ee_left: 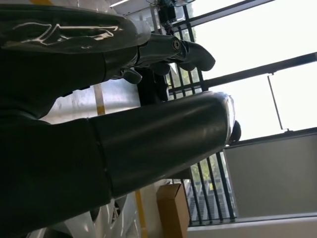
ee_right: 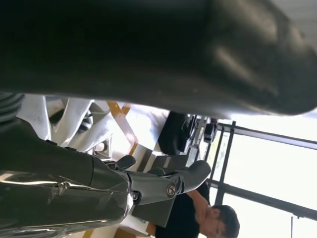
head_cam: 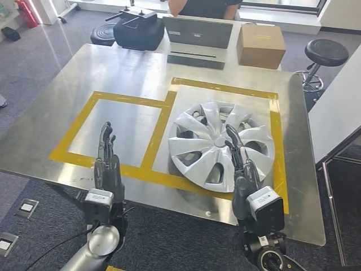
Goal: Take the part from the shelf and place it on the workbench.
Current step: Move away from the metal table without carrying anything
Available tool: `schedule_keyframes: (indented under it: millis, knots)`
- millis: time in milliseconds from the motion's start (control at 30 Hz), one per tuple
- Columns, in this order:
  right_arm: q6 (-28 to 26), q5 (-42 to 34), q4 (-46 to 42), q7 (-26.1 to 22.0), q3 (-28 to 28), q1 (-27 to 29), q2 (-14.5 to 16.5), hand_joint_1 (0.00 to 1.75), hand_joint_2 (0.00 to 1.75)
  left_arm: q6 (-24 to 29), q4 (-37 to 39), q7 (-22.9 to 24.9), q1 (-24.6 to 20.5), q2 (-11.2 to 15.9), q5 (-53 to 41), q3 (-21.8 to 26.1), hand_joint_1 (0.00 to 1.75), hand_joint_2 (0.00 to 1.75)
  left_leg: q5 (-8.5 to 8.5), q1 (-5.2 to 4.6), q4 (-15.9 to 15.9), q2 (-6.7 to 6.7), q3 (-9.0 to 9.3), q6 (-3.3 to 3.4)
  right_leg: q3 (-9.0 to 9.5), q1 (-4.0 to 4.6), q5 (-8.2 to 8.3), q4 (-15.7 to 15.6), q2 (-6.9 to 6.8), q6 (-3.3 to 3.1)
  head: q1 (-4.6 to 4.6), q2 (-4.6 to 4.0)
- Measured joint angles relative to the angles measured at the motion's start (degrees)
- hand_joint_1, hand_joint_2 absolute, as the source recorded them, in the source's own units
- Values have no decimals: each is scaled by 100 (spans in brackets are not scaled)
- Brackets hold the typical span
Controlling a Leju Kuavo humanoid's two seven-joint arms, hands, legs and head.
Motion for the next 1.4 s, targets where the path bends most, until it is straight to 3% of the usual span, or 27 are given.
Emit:
schedule_keyframes:
  millis: [67, 100, 133, 167, 233, 267, 367, 433, 533, 567, 600, 633, 700, 767, 900, 967, 1033, 1067, 1100, 1133, 1200, 1267, 1333, 1400]
  knots:
    - [-1, 0, 0, 1, 0, 37, -8, 0, 0, -1, 1, 0, 9, -2, 0, -14, 0, 0, 26, -5, 5, 0, -43, 10, -199, -4, -245, 611, 0, 33, 56, 0]
    - [0, 0, 0, 1, -1, 51, -11, 0, 0, -1, 2, 0, 14, -2, 0, -21, 0, 0, 36, -6, 8, -4, -57, 6, -149, -9, -203, 602, 0, 39, 78, 0]
    - [1, 0, -1, 0, -2, 57, -13, 0, 0, -1, 2, 0, 17, -2, 0, -27, 0, 0, 44, -6, 14, -9, -64, -1, 18, -16, -58, 349, 0, 37, 99, 0]
    - [1, 0, -3, -1, -4, 58, -16, 0, 0, -1, 2, 0, 17, -2, -1, -30, 0, 0, 49, -6, 24, -15, -67, -8, 264, -23, 142, -78, 4, 26, 121, -1]
    - [1, 0, -13, -2, -15, 56, -20, 0, 0, -1, 2, 0, 13, -3, -2, -33, 0, 0, 67, -26, 55, -24, -97, -49, 686, -16, 390, -855, 34, -6, 153, -1]
    - [1, 0, -19, -2, -21, 59, -22, 0, 0, -1, 2, -1, 12, -4, -2, -34, 0, 0, 86, -35, 69, -26, -123, -80, 778, -6, 432, -1053, 48, -27, 153, 0]
    - [1, 0, -31, -2, -32, 66, -26, 0, 0, 0, 2, -2, 14, -4, -2, -39, 0, 0, 130, -40, 93, -36, -182, -187, 766, -3, 478, -1120, 49, -119, 118, -1]
    - [2, 0, -40, -3, -34, 61, -28, 0, 0, 0, 2, -4, 6, -3, -4, -42, 0, 0, -88, -35, 372, -42, -314, -248, 732, -32, 547, -1155, 25, -206, 64, 0]
    - [7, 0, -48, -2, -35, 65, -28, 0, 0, 0, 2, -7, 11, 0, -3, -43, 0, 0, -737, -4, 1505, -39, -806, -320, 609, -24, 637, -1165, -10, -274, -55, 0]
    - [8, 0, -48, -2, -34, 67, -28, 0, 0, 0, 2, -7, 18, 2, -3, -43, 0, 0, -853, 1, 1795, -38, -915, -334, 562, -18, 666, -1161, -16, -276, -79, -1]
    - [10, 0, -48, -1, -34, 67, -28, 0, 0, 0, 2, -7, 22, 5, -2, -43, 0, 0, -858, 2, 1876, -38, -916, -339, 519, -16, 692, -1157, -20, -273, -99, -1]
    - [10, 0, -48, -1, -34, 68, -28, 0, 0, 0, 2, -7, 22, 7, -2, -44, 0, 0, -756, 2, 1714, -38, -790, -337, 483, -17, 716, -1151, -22, -265, -122, 0]
    - [10, 0, -48, -1, -35, 67, -29, 0, 0, 0, 2, -7, 11, 9, -2, -47, 0, 0, -416, 0, 907, -35, -275, -305, 441, -12, 751, -1135, -21, -235, -172, 0]
    - [10, 0, -50, -2, -38, 63, -30, 0, 0, 0, 2, -7, -11, 8, -2, -53, 0, 0, -230, -9, 227, -33, 97, -253, 397, 14, 775, -1100, -18, -190, -202, 0]
    - [6, 0, -53, -1, -44, 64, -34, 0, 0, 0, 2, -7, -10, 9, -3, -61, 0, 0, -154, -9, 65, -29, 103, -118, 307, 16, 760, -1022, -15, -70, -138, -1]
    - [-4, -2, -54, 1, -49, 65, -45, 0, 0, 0, 2, -4, -14, 5, -6, -66, 0, 0, -97, 4, 38, -15, 74, -35, 142, 2, 431, -617, -6, -19, -80, 0]
    - [-13, -7, -55, 5, -49, 68, -55, 0, 0, 0, 2, -1, -10, 1, -12, -69, 0, 0, -51, -9, 42, -6, 13, 6, -127, -1, -47, 179, -2, 19, 7, 0]
    - [-16, -10, -55, 8, -47, 70, -57, 0, 0, 0, 2, 2, -3, 1, -15, -69, 0, 0, -24, -17, 46, -3, -24, 15, -215, -1, -194, 504, -2, 30, 41, 0]
    - [-18, -10, -55, 10, -45, 71, -59, 0, 0, 0, 2, 4, 5, 1, -20, -69, 0, 0, 2, -23, 51, -3, -60, 14, -216, 0, -230, 638, -2, 33, 63, 1]
    - [-19, -11, -55, 11, -43, 70, -60, 0, 0, 0, 2, 7, 14, 1, -24, -69, 0, 0, 25, -27, 57, -5, -90, 10, -101, 0, -155, 533, -2, 25, 82, 1]
    - [-23, -13, -55, 10, -42, 63, -61, 0, 0, 0, 2, 14, 23, 0, -34, -69, 0, 0, 63, -29, 68, -12, -127, -12, 397, 8, 164, -257, 5, -25, 121, 1]
    - [-26, -15, -57, 10, -40, 51, -61, 0, 0, 0, 2, 17, 22, -2, -45, -69, 0, 0, 103, -47, 89, -17, -163, -60, 787, 35, 351, -968, 19, -85, 148, 0]
    - [-28, -20, -60, 11, -37, 46, -62, 0, 0, 0, 2, 17, 26, -2, -52, -69, 0, 0, 157, -56, 99, -14, -204, -125, 857, 63, 378, -1123, 32, -133, 147, -1]
    - [-26, -37, -61, 13, -32, 39, -64, 0, 0, 0, 2, 18, 32, -2, -62, -69, 0, 0, 155, -57, 123, -16, -253, -192, 837, 35, 466, -1142, 24, -193, 142, -1]
